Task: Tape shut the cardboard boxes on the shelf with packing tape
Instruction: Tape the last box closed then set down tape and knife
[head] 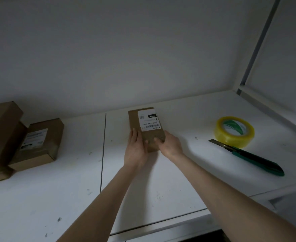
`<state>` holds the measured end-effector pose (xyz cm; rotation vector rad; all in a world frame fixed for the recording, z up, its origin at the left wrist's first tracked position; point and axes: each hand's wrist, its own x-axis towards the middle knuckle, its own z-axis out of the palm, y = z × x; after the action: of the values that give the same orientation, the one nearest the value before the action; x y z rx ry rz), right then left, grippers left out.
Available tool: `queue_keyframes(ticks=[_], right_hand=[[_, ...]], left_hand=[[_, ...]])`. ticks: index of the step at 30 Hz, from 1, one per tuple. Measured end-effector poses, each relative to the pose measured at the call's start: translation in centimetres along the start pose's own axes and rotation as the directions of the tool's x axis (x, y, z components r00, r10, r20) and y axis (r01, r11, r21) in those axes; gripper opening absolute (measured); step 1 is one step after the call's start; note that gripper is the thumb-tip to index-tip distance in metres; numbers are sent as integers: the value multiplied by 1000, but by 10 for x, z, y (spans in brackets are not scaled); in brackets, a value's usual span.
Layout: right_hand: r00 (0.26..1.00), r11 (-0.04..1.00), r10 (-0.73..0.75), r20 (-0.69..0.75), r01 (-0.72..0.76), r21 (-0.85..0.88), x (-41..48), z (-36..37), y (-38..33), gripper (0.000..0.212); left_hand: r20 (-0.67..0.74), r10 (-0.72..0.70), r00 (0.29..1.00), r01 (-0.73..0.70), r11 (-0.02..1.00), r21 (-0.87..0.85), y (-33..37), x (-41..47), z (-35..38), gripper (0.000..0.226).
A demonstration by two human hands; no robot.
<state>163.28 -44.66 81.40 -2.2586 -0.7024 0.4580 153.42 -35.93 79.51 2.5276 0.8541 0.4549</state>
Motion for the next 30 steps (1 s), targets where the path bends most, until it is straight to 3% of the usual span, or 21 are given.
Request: queue_keyframes(ticks=[4,9,11,13,16,19,30], right_hand=[[999,988,-25,-29,20,-156,-14,-6,14,41],[993,874,-63,101,103,-475,-21,-23,9,60],[976,801,-154,156,215,-559,-21,-31,7,74],[932,698,-279,233,363,-617,-22,-31,9,88],[885,632,-339,320,466,-619,-24,-18,16,87],[880,641,-376,289,472,-604,-27,-8,22,81],[887,659,-346,306,461,-594,-26,-12,22,70]], left_hand=[[83,134,988,-141,986,85,-3,-15,-2,57],[261,127,957,-220,903,369,-1,-12,-18,78],[211,135,968,-214,883,418,4,-14,-19,86],[168,230,959,-282,853,439,13,-19,-10,94],[155,252,955,-295,853,431,21,-19,1,84],[159,224,962,-271,865,423,16,-19,11,77],[212,222,952,-294,858,422,15,-18,7,94]])
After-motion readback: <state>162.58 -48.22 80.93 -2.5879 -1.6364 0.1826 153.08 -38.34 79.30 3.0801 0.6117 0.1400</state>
